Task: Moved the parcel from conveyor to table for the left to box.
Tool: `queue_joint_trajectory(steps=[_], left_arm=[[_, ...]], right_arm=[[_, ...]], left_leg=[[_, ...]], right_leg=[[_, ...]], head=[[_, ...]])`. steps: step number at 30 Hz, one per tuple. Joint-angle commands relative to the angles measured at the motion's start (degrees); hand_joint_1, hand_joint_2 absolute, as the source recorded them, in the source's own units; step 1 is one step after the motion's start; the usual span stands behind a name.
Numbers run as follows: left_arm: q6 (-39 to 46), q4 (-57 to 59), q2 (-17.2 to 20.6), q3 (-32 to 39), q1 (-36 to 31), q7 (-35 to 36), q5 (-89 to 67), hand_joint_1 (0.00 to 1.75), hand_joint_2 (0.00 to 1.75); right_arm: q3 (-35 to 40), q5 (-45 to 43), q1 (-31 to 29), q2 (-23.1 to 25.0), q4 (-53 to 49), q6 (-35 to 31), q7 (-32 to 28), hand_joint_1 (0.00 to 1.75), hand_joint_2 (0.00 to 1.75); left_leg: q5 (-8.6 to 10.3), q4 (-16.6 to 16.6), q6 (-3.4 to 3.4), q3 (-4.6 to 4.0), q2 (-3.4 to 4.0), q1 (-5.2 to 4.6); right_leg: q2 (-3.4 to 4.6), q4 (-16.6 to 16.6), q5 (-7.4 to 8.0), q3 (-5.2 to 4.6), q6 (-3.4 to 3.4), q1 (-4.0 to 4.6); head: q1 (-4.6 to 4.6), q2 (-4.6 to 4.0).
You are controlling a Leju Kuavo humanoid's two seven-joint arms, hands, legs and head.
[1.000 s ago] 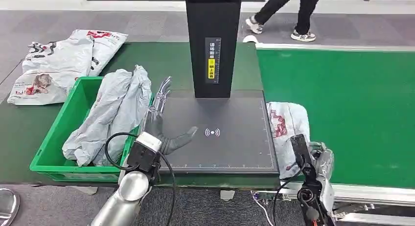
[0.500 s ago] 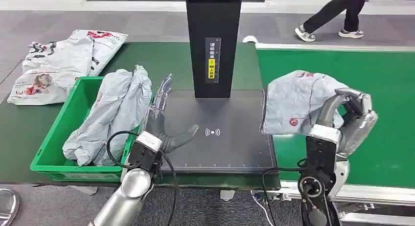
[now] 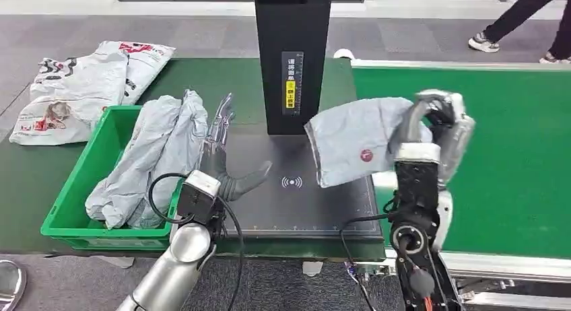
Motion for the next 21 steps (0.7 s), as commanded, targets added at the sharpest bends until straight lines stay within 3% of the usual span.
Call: queue_joint_trajectory(steps=[1, 12, 13, 21], left_arm=[[1.1, 3.8, 2.1, -1.4, -4.4, -0.4, 0.3, 0.0, 1.75], [2.4, 1.4, 2.1, 0.7, -2.4, -0.7, 0.4, 0.0, 1.75], [2.4, 1.3, 2.0, 0.8, -2.3, -0.7, 0.3, 0.0, 1.75], [2.2, 1.0, 1.8, 1.5, -1.9, -0.5, -0.5, 0.0, 1.75]], right_arm=[[9.7, -1.3, -10.0, 0.2, 24.4, 5.7, 1.1, 1.75, 1.75], [12.8, -1.8, -13.0, 1.7, 31.4, 7.2, 2.3, 1.71, 1.75], [12.8, -1.9, -13.2, 1.8, 32.1, 7.1, 2.1, 0.0, 1.75], [12.3, -4.1, -13.9, 2.3, 34.2, 6.6, 1.1, 0.0, 1.75]], left_leg=[[0.07, -0.1, 0.0, 0.2, 0.25, 0.03], [0.02, 0.0, 0.0, 0.06, 0.05, 0.0], [0.04, -0.1, 0.0, 0.13, 0.11, 0.02], [0.03, 0.0, 0.0, 0.05, 0.03, -0.01]], right_leg=[[0.21, -0.2, 0.12, 0.15, -0.04, 0.04], [0.05, 0.0, 0.03, 0.05, -0.03, 0.0], [0.1, -0.1, 0.07, 0.13, -0.04, 0.03], [0.02, 0.0, 0.03, 0.06, -0.03, -0.01]], head=[[0.0, -0.02], [0.0, 0.0], [0.0, 0.0], [0.0, -0.02]])
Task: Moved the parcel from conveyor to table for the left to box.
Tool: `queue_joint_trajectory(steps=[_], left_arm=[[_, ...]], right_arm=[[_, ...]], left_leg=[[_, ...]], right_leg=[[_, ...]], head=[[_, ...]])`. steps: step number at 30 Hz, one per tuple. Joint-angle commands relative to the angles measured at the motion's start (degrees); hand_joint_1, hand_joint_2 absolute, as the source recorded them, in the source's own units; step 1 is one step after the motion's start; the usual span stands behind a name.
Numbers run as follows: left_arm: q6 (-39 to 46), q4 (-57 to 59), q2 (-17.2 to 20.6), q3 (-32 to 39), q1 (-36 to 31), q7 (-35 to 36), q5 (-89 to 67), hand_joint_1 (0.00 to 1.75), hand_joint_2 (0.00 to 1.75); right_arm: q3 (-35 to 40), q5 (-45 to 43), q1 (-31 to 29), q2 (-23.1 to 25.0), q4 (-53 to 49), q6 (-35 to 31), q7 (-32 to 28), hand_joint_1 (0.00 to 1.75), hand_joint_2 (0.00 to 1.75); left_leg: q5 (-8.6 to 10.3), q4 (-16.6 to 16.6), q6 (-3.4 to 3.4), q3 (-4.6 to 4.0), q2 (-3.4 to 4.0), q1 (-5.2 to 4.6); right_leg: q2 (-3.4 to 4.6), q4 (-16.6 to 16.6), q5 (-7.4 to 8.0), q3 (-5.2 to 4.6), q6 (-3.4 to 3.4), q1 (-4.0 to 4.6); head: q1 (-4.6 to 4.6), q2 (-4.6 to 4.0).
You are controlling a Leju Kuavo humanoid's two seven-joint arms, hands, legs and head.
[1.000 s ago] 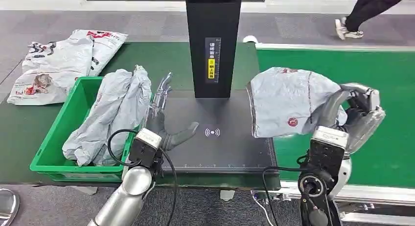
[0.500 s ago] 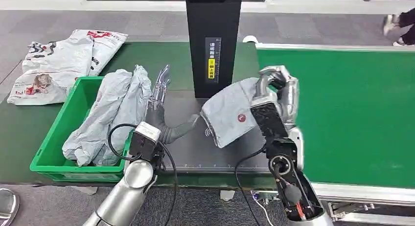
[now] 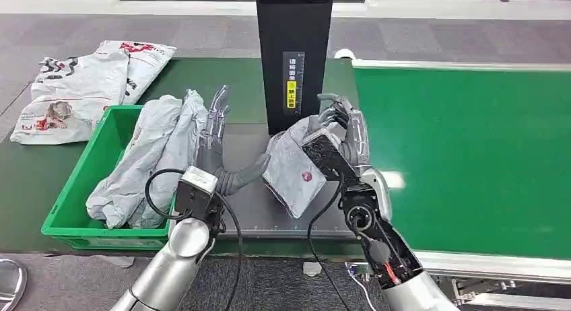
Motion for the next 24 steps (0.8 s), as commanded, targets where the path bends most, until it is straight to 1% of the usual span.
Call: queue_joint_trajectory(steps=[1, 3, 7, 8, 9, 11, 13, 16, 18, 19, 21, 23, 24], left_arm=[[0.2, 1.0, 1.4, 1.5, -0.4, 0.3, -0.5, 0.0, 1.75], [0.2, 1.0, 1.4, 1.5, -0.4, 0.3, -0.5, 0.0, 1.75], [0.0, 0.6, 1.2, 1.9, 0.1, 0.5, -1.1, 0.0, 1.75], [0.0, 0.5, 1.2, 2.0, 0.2, 0.5, -1.2, 0.0, 1.75], [0.0, 0.3, 1.2, 2.2, 0.4, 0.6, -1.5, 0.0, 1.75], [0.0, 0.1, 1.2, 2.5, 0.7, 0.6, -1.7, 0.0, 1.75], [0.2, -0.3, 1.3, 2.8, 1.3, 0.7, -2.3, 0.0, 1.75], [0.2, -0.3, 1.3, 2.8, 1.3, 0.7, -2.3, 0.0, 1.75], [0.3, -0.4, 1.4, 2.9, 1.5, 0.7, -2.6, 0.0, 1.75], [0.3, -0.7, 1.6, 3.2, 2.1, 0.7, -2.6, 0.0, 1.75], [0.3, -0.7, 1.6, 3.2, 2.1, 0.7, -2.6, 0.0, 1.75], [0.3, -0.7, 1.5, 3.2, 2.0, 0.7, -2.6, 0.0, 1.75], [0.4, -0.7, 1.6, 3.2, 2.0, 0.7, -2.8, 0.0, 1.75]], right_arm=[[3.1, -1.8, -4.4, 0.4, 9.3, -0.4, -0.4, 0.0, 1.75], [3.1, -1.8, -4.4, 0.4, 9.3, -0.4, -0.4, 0.0, 1.75], [2.2, -3.8, -3.4, -0.1, 6.5, -1.2, -1.5, 0.0, 1.75], [1.9, -4.1, -3.2, -0.1, 5.9, -1.5, -1.6, 0.0, 1.75], [1.5, -4.7, -2.8, -0.5, 4.5, -2.0, -2.0, 0.0, 1.75], [0.3, -6.2, -1.9, -0.8, 1.9, -3.0, -2.9, 0.0, 1.75], [-1.1, -8.3, -0.2, -1.3, -3.2, -4.8, -4.7, 0.0, 1.75], [-1.1, -8.3, -0.2, -1.3, -3.2, -4.8, -4.7, 0.0, 1.75], [-1.4, -8.8, 0.6, -1.6, -5.1, -5.3, -5.2, 0.0, 1.75], [-2.2, -10.1, 2.7, -2.7, -10.9, -6.4, -5.5, 0.0, 1.75], [-2.2, -10.1, 2.7, -2.7, -10.9, -6.4, -5.5, 0.0, 1.75], [-2.0, -10.0, 2.8, -2.5, -10.8, -6.4, -5.6, 0.0, 1.75], [-2.5, -10.3, 3.0, -2.3, -11.0, -7.4, -6.4, 0.0, 1.75]], left_leg=[[-0.01, -0.1, 0.0, 0.18, 0.18, 0.03], [-0.02, 0.0, 0.0, 0.1, 0.12, 0.0], [-0.02, -0.1, 0.0, 0.19, 0.16, 0.01], [-0.02, -0.1, 0.0, 0.08, 0.1, 0.0], [-0.01, -0.1, -0.01, 0.2, 0.15, 0.01], [-0.01, 0.0, 0.0, 0.08, 0.06, 0.0], [0.0, -0.1, 0.0, 0.13, 0.07, 0.01], [0.0, -0.1, 0.0, 0.13, 0.07, 0.01], [0.0, -0.1, 0.0, 0.1, 0.05, 0.0], [0.0, 0.0, 0.0, 0.04, 0.0, 0.01], [0.0, -0.1, 0.0, 0.14, -0.04, 0.02], [0.0, 0.0, 0.0, 0.07, 0.0, 0.0], [0.01, -0.1, 0.0, 0.17, 0.01, -0.01]], right_leg=[[0.15, -0.1, 0.05, 0.14, -0.03, 0.04], [0.11, 0.0, 0.02, 0.06, -0.02, 0.01], [0.13, -0.1, 0.03, 0.14, -0.04, 0.02], [0.09, -0.1, 0.02, 0.05, -0.02, 0.01], [0.13, -0.2, 0.04, 0.16, -0.04, 0.02], [0.05, 0.0, 0.01, 0.06, -0.02, 0.0], [0.05, -0.1, 0.03, 0.11, -0.04, 0.02], [0.05, -0.1, 0.03, 0.11, -0.04, 0.02], [0.03, -0.1, 0.01, 0.07, -0.03, 0.01], [-0.01, 0.0, 0.0, 0.03, -0.02, 0.01], [-0.07, -0.1, -0.01, 0.14, -0.03, 0.03], [-0.02, -0.1, 0.0, 0.04, -0.02, 0.0], [-0.01, -0.1, 0.02, 0.13, -0.04, 0.01]], head=[[0.0, 0.02], [0.0, 0.02], [0.0, 0.0], [0.0, 0.0], [0.0, 0.02], [0.0, 0.02], [0.0, 0.0], [0.0, 0.0], [0.0, 0.02], [0.0, 0.02], [0.0, 0.0], [0.0, 0.0], [0.0, 0.0]])
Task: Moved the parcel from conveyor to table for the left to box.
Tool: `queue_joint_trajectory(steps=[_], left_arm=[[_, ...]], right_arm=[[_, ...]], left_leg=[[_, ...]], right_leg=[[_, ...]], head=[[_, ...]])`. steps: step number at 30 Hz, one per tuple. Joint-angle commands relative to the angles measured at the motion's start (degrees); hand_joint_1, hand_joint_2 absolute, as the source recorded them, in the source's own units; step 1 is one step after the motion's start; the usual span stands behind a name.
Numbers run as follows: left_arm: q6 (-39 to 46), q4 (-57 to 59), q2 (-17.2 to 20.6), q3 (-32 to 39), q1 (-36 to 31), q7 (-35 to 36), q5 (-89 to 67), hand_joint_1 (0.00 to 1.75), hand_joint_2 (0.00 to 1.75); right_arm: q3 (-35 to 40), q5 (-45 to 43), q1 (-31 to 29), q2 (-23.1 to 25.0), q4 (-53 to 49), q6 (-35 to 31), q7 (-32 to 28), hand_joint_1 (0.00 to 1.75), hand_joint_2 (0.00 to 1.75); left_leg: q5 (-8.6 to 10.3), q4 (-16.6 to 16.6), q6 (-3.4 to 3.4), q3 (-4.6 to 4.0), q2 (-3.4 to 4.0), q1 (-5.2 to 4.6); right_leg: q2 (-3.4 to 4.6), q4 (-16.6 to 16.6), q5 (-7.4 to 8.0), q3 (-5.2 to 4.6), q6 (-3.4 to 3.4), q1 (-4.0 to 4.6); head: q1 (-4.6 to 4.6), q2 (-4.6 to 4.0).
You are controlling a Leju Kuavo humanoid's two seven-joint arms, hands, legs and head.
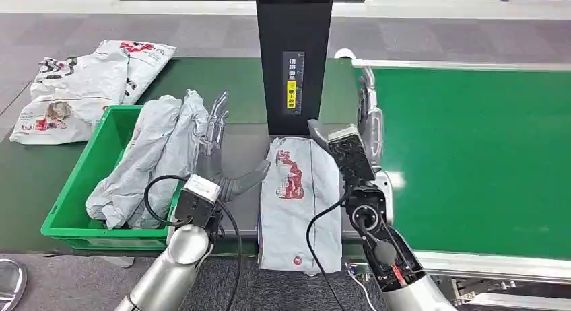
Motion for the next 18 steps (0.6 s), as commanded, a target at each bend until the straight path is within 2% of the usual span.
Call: queue_joint_trajectory(steps=[1, 2, 5, 9, 13, 16, 18], left_arm=[[0.1, 0.7, 1.1, 3.2, 0.1, 0.3, -0.4, 0.0, 1.75], [0.2, 0.6, 1.1, 3.3, 0.4, 0.2, -0.5, 0.0, 1.75], [0.2, 0.7, 1.1, 3.1, 0.6, 0.3, -0.9, 0.0, 1.75], [-2.3, 4.2, 0.9, 1.8, -1.0, 3.6, -3.9, 0.0, 1.75], [-10.3, 13.1, 0.4, -2.1, -4.8, 8.5, -8.2, 0.0, 1.75], [-9.3, 23.5, -1.4, -4.4, -8.6, 10.5, -13.8, 0.0, 1.75], [-11.5, 29.1, -2.7, -4.5, -10.2, 9.9, -12.7, 0.0, 1.75]], right_arm=[[-2.7, -1.6, 2.0, -1.9, -7.2, -3.1, -2.8, 0.0, 1.75], [-3.8, -3.1, 3.5, -1.9, -11.1, -6.0, -5.4, 0.0, 1.75], [-4.8, -2.8, 7.1, -3.3, -21.2, -9.8, -6.3, 0.0, 1.75], [-10.1, 0.4, 11.7, -0.6, -30.8, -10.1, -8.7, 0.0, 1.75], [-10.4, 1.2, 12.8, -0.1, -32.6, -10.1, -8.1, 0.0, 1.75], [-9.9, 1.9, 12.7, 0.5, -32.7, -10.1, -7.2, 0.0, 1.75], [-9.1, 2.1, 11.6, 0.5, -31.9, -10.1, -6.7, 0.0, 1.75]], left_leg=[[0.01, -0.1, 0.01, 0.1, -0.01, 0.03], [0.03, -0.1, 0.0, 0.14, -0.01, 0.01], [0.03, 0.0, 0.01, 0.01, -0.12, 0.0], [0.0, -0.1, 0.01, 0.06, -0.23, 0.02], [0.0, -0.1, 0.02, 0.09, -0.32, -0.01], [0.04, -0.1, 0.02, 0.11, -0.35, 0.0], [0.15, -0.3, 0.03, 0.26, -0.36, 0.04]], right_leg=[[-0.03, -0.1, 0.02, 0.11, -0.02, 0.04], [-0.04, -0.1, 0.02, 0.14, -0.03, 0.03], [-0.15, 0.0, -0.02, 0.04, -0.01, 0.01], [-0.27, -0.1, -0.07, 0.13, -0.03, 0.03], [-0.34, -0.1, -0.07, 0.16, -0.02, 0.0], [-0.39, -0.1, -0.04, 0.21, -0.02, 0.02], [-0.42, -0.4, 0.07, 0.39, -0.05, 0.06]], head=[[0.0, 0.02], [0.0, 0.02], [0.0, 0.02], [0.0, 0.0], [0.0, 0.02], [0.02, 0.0], [0.0, 0.0]])
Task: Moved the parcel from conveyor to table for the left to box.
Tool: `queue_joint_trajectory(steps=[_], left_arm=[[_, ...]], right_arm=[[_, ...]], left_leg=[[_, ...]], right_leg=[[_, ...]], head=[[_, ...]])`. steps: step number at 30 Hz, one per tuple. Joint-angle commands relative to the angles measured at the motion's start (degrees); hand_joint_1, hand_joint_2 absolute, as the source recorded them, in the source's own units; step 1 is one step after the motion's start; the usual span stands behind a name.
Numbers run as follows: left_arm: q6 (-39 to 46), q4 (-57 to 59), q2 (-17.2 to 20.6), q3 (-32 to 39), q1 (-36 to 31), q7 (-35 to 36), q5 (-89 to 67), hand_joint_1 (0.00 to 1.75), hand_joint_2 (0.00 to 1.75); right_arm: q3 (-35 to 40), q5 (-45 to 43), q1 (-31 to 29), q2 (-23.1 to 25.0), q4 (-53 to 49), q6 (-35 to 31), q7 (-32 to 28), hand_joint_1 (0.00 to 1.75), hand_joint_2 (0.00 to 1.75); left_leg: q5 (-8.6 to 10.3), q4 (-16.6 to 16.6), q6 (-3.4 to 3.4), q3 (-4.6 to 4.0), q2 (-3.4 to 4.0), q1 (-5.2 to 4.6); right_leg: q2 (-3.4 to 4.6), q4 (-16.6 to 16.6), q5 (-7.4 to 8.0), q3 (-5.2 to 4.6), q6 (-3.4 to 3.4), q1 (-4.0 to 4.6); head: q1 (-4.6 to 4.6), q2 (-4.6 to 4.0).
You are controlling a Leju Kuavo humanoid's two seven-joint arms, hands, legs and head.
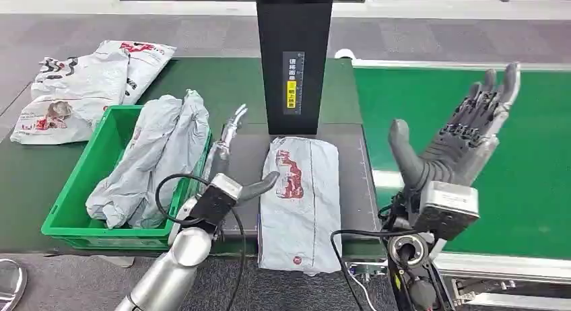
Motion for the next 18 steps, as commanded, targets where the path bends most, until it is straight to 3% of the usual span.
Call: queue_joint_trajectory(steps=[1, 10, 18], left_arm=[[-3.8, 26.9, -3.3, -4.7, -10.1, 2.4, -5.5, 0.0, 1.75], [-5.2, 38.5, -7.9, -5.1, -13.2, 2.4, -7.3, 0.0, 1.75], [-4.5, 40.6, -8.4, -5.0, -13.7, 1.9, -7.4, 0.0, 1.75]], right_arm=[[-3.0, 1.1, 0.8, 1.5, -4.9, 0.0, 1.9, 0.0, 1.75], [-1.7, 0.2, -2.1, 1.9, -1.8, 0.0, 2.7, 0.0, 1.75], [-1.6, 0.3, -2.1, 1.9, -2.0, 0.0, 2.8, 0.0, 1.75]], left_leg=[[0.21, -0.3, 0.01, 0.22, -0.37, 0.08], [0.1, -0.1, 0.04, 0.22, 0.04, 0.02], [0.06, -0.1, 0.02, 0.19, 0.14, 0.03]], right_leg=[[-0.41, -0.4, 0.12, 0.41, -0.05, 0.09], [-0.03, -0.2, 0.11, 0.25, -0.07, 0.04], [0.1, -0.1, 0.12, 0.2, -0.08, 0.04]], head=[[-0.02, 0.0], [0.0, -0.02], [-0.02, -0.02]])
